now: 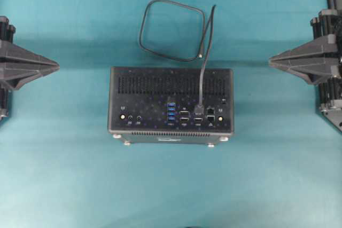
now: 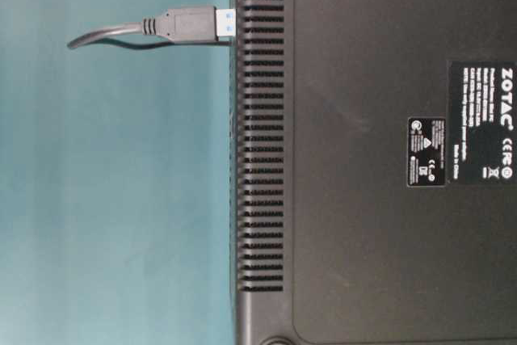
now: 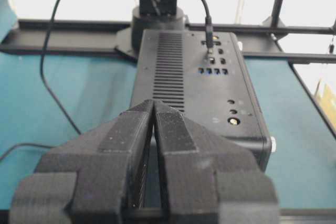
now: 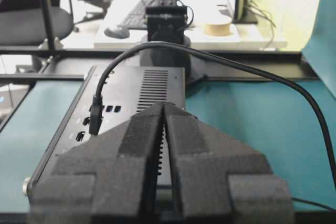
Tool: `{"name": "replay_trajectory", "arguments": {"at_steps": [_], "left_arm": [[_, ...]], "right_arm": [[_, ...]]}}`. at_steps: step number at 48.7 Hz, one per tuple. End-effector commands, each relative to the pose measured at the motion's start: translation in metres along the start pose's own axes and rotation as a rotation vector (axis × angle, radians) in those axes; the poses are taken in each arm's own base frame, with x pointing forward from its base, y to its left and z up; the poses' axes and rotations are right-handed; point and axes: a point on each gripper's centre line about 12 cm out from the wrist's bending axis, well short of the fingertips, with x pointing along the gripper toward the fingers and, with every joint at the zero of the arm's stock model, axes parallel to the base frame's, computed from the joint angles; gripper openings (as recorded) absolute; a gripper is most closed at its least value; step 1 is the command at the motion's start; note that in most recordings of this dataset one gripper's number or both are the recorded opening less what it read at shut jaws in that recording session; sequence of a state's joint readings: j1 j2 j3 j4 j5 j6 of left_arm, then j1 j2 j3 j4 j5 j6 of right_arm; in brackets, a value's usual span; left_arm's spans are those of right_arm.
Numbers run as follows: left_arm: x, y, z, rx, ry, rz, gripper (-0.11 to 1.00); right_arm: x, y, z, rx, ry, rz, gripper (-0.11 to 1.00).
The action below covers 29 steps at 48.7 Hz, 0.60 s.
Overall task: Insert the USB into the PC box with both arms.
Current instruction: 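Move the right gripper toward the black USB cable on the port panel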
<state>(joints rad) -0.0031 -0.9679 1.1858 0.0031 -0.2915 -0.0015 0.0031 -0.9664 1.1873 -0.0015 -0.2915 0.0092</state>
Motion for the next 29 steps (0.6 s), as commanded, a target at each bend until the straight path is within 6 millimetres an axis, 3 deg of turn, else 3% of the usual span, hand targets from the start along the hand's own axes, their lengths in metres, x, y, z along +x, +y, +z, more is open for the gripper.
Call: {"name": "replay_trajectory", "arguments": {"at_steps": [1, 6, 11, 22, 29], "left_arm": [[0.014, -0.007, 0.025, -0.029, -0.03, -0.036, 0.1], [0.026, -0.009, 0.041, -0.029, -0.001, -0.04, 0.0], [0.037, -0.009, 0.05, -0.014, 0.065, -0.039, 0.0], [0.058, -0.011, 0.061, -0.017, 0.19, -0.041, 0.0], [0.065, -0.011, 0.068, -0.024, 0.217, -0.039, 0.0]], "right_arm": [[0.004, -0.002, 0.009, 0.02, -0.02, -0.011, 0.14], [0.002, -0.004, 0.016, 0.152, 0.003, -0.03, 0.03], [0.003, -0.001, 0.022, 0.212, 0.083, -0.02, -0.05], [0.01, 0.005, 0.031, 0.322, 0.352, -0.022, -0.02], [0.023, 0.011, 0.039, 0.334, 0.497, -0.017, 0.07]]}}
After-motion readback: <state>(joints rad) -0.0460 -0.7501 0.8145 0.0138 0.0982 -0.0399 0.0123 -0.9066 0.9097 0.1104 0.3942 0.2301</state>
